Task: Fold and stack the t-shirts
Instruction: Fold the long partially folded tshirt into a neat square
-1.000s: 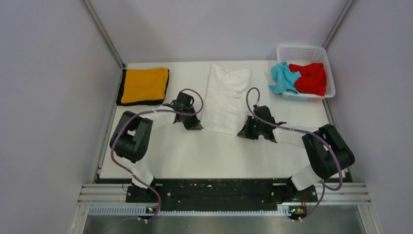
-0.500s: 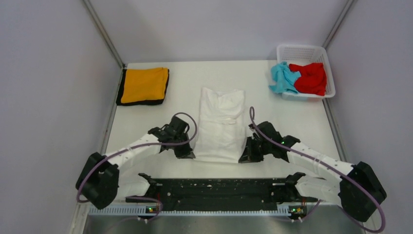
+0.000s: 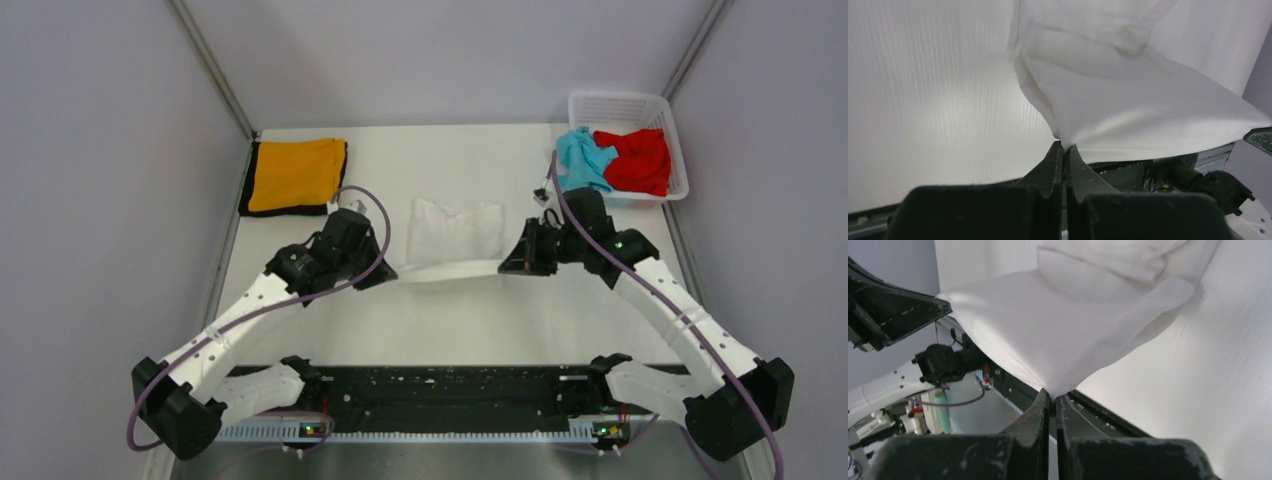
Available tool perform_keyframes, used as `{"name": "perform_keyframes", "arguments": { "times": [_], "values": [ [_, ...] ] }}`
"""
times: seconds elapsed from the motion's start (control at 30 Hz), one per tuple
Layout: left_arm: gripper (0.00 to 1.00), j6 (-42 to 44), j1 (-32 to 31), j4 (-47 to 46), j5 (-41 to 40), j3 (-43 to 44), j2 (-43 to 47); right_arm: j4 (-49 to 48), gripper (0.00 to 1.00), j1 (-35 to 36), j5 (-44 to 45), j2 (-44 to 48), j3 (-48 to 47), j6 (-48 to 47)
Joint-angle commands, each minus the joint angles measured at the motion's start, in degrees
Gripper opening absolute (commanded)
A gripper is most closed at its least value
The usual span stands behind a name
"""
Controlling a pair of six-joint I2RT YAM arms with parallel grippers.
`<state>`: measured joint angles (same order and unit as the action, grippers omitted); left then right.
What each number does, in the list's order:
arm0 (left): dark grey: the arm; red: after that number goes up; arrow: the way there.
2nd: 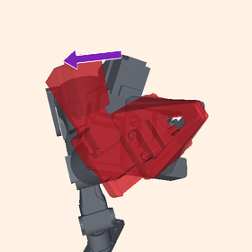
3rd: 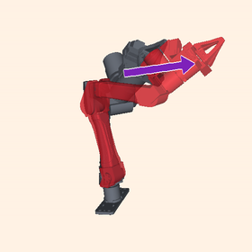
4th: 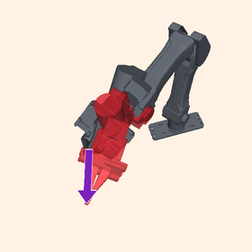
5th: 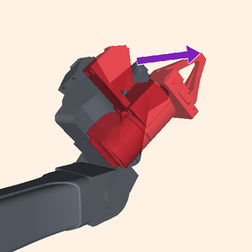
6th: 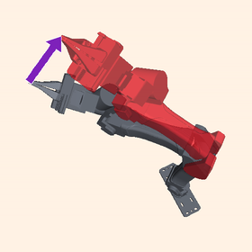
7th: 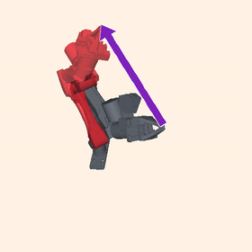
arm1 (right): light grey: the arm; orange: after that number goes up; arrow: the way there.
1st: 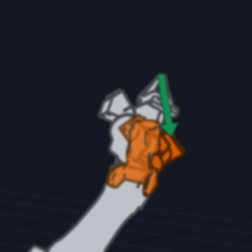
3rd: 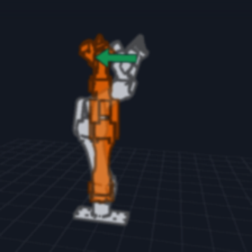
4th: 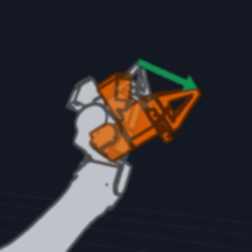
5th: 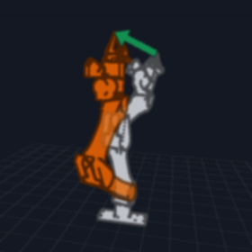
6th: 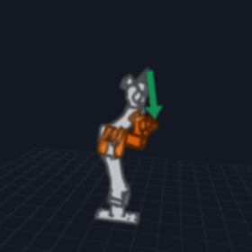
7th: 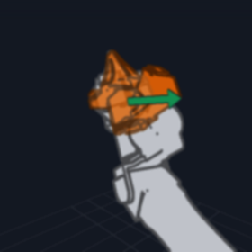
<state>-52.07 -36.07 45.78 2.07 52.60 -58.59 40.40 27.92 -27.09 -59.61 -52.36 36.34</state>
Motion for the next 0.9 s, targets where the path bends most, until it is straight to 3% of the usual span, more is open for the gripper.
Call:
{"name": "perform_keyframes", "arguments": {
  "times": [0.0, 0.17, 0.53, 0.87],
  "values": [
    [0.0, 4.74, 2.16, -9.0, -8.97, 6.5, -4.97, -1.38, 0.0, -6.17, 3.97, -2.98, -6.73, -8.03],
    [0.0, 6.79, 5.53, -14.88, -9.94, 14.15, -13.72, -8.34, 0.0, -10.05, 1.41, -8.23, -8.66, -9.01],
    [0.0, 11.05, 10.2, -16.8, -9.92, 29.39, -33.3, -19.16, 0.0, -19.38, -4.76, -21.41, -11.32, -8.31],
    [0.0, 11.82, 13.03, -17.88, -7.76, 40.18, -50.15, -26.04, 0.0, -21.81, -1.85, -37.03, -16.31, -7.55]
  ]
}}
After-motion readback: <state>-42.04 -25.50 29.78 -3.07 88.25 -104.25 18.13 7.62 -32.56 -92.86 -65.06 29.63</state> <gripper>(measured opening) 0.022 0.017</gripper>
